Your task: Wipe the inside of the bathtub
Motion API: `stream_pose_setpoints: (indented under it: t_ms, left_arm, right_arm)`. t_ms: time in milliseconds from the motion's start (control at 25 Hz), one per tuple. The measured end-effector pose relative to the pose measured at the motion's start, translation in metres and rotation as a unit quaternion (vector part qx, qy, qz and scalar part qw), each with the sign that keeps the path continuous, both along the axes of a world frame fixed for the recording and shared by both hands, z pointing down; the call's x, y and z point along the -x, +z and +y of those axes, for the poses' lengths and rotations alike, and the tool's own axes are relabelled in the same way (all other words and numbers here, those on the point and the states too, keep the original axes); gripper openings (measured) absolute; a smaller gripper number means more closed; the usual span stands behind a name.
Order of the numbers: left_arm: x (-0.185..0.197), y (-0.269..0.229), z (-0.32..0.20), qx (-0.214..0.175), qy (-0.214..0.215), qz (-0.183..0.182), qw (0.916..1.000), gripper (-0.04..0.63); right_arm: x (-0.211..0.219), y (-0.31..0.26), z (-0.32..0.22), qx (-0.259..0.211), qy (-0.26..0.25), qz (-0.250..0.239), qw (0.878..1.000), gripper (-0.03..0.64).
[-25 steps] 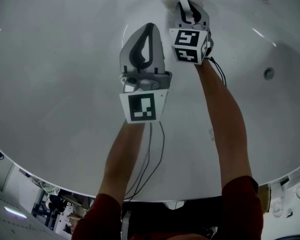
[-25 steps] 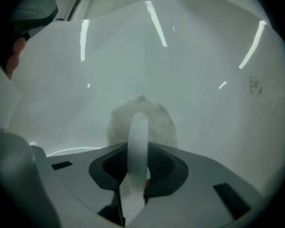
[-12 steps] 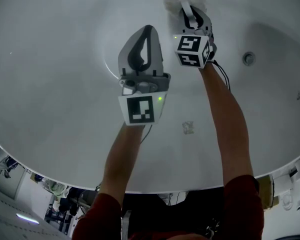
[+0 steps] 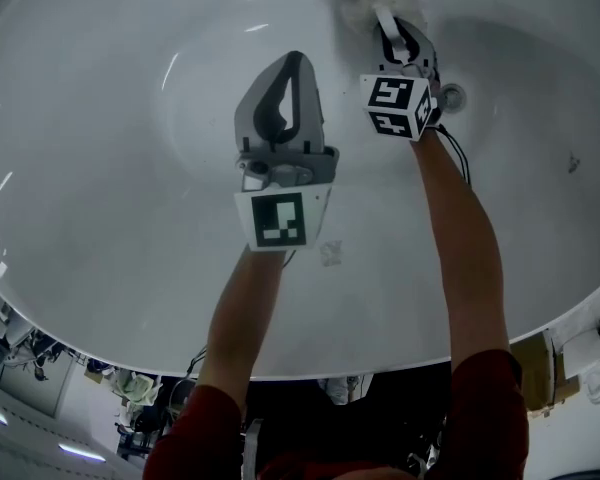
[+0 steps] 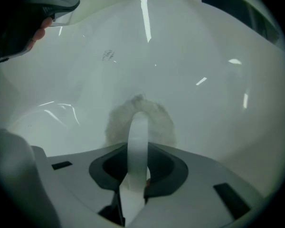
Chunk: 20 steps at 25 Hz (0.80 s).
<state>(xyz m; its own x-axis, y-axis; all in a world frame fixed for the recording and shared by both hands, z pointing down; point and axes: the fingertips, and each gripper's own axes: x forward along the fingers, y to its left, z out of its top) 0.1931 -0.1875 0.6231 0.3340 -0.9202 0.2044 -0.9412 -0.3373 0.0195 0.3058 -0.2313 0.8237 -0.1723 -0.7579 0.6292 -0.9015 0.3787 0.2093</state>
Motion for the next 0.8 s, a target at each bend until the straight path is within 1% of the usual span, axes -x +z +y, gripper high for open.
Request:
stream_pose_setpoints:
  t_ms: [120,240,360,440,600,680,800]
  left_arm:
    - [-0.026,-0.001,-0.004,-0.001,0.012,0.001,0.9999,0.015]
    - [-0.052,-0.002,-0.008,-0.001,0.023,0.004,0.9997,0.015]
    - [-0.071,-0.004,-0.012,-0.002,0.033,0.004,0.9995,0.015]
    - [-0.074,-0.005,-0.013,-0.004,0.037,0.004,0.9993,0.015]
    - [-0.057,-0.012,-0.012,-0.004,0.043,0.004,0.9991,0.015]
    - [-0.048,-0.021,-0.012,-0.008,0.04,0.008,0.9992,0.015]
    - [-0.037,-0.032,-0.011,-0.014,0.031,0.014,0.9993,0.015]
  right_arm:
    - [-0.044,0.0,-0.002,0.001,0.024,0.01,1.0,0.092]
    - [-0.092,0.001,-0.002,0.004,0.06,0.015,0.998,0.092]
    - [-0.124,-0.001,0.001,0.004,0.086,0.018,0.996,0.092]
    - [-0.133,-0.003,0.006,0.002,0.108,0.017,0.994,0.092]
    - [-0.133,-0.01,0.019,0.0,0.181,0.01,0.984,0.092]
    - [-0.129,-0.014,0.021,0.003,0.192,0.008,0.981,0.092]
    - [-0.121,-0.019,0.022,0.009,0.19,0.007,0.982,0.092]
